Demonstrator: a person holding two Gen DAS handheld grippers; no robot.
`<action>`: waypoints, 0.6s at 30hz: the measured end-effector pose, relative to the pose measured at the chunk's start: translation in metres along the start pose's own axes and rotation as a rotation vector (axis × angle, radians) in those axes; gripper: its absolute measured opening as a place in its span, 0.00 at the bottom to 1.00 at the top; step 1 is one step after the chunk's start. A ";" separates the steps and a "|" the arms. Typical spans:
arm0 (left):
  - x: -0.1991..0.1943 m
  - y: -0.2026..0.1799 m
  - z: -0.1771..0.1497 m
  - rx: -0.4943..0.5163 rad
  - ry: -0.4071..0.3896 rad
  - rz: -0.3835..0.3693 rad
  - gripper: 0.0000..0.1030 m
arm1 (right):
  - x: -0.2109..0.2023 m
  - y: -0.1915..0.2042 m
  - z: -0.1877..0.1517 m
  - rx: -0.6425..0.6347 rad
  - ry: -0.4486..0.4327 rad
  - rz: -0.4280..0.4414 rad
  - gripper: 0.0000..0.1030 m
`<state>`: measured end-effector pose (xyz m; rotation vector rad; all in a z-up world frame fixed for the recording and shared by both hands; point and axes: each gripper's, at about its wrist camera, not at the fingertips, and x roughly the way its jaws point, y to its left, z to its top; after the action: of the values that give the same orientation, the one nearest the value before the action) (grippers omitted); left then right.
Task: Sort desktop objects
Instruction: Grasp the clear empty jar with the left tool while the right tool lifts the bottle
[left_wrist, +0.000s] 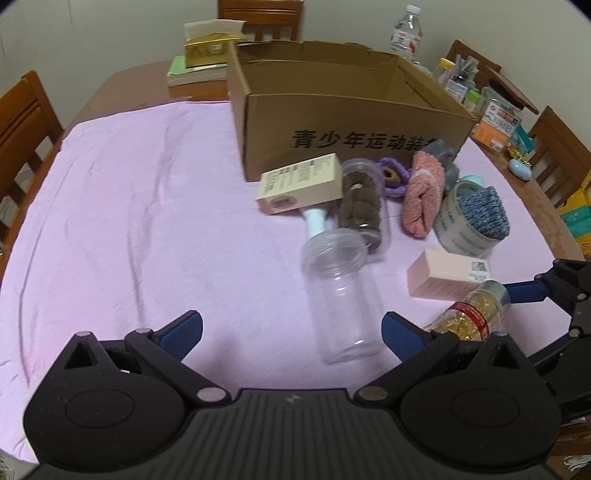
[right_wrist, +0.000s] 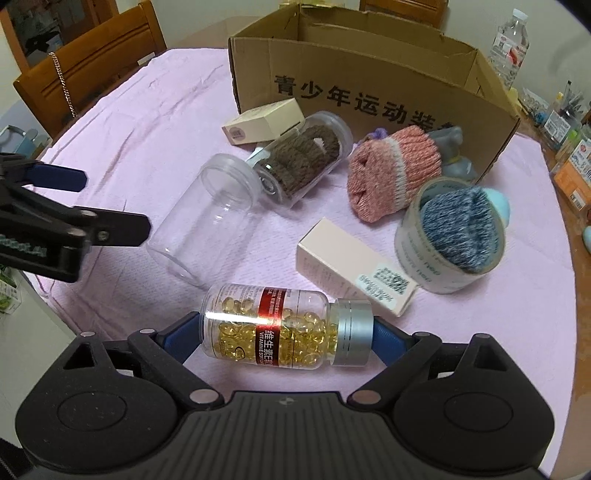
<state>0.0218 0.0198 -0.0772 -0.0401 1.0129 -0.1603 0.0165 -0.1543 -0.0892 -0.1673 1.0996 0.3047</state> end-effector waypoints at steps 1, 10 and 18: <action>0.001 -0.002 0.002 -0.001 0.002 -0.003 0.99 | -0.003 -0.002 0.000 -0.001 -0.004 0.000 0.94; 0.016 -0.029 0.015 0.036 -0.015 0.013 0.98 | -0.029 -0.024 0.001 0.001 -0.039 0.008 0.94; 0.038 -0.042 0.017 0.017 0.043 0.060 0.76 | -0.048 -0.050 0.008 -0.011 -0.090 0.001 0.94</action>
<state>0.0517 -0.0283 -0.0957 0.0094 1.0540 -0.1150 0.0192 -0.2069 -0.0440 -0.1611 1.0089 0.3165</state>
